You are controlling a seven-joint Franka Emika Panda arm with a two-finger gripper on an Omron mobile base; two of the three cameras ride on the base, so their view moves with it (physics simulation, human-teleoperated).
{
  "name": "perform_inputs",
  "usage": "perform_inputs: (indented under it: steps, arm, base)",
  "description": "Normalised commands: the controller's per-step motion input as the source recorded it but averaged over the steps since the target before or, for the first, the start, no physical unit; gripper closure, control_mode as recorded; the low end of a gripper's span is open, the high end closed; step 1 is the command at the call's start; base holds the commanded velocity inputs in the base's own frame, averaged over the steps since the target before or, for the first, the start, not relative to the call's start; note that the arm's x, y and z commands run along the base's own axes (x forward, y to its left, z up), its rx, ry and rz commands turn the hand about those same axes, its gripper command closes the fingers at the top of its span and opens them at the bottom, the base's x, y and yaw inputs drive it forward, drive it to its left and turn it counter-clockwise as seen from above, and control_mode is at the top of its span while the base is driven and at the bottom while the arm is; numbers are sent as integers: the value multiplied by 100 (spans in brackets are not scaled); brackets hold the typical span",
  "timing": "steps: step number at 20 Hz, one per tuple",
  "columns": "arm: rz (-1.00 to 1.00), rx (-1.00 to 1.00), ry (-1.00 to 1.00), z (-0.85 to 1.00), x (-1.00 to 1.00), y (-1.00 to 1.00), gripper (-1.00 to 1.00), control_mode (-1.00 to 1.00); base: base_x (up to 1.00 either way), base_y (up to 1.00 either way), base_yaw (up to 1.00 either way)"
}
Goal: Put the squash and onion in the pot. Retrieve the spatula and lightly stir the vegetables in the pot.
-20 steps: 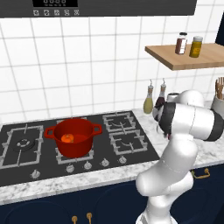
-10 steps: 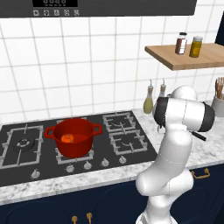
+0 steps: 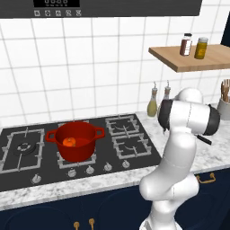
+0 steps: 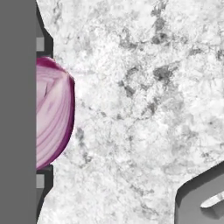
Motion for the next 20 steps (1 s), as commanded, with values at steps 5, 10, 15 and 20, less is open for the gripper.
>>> perform_inputs:
  steps: [5,10,15,20]
  arm:
    - [1,14,-32,57,-41,36,100,-100]
    - [1,1,-20,75,-36,81,100,-100]
    - [2,-6,-8,69,-41,93,100,-100]
    - [6,-7,-2,67,-39,65,100,-100]
  base:
    - [0,0,0]
    - [0,0,0]
    - [0,0,0]
    - [0,0,0]
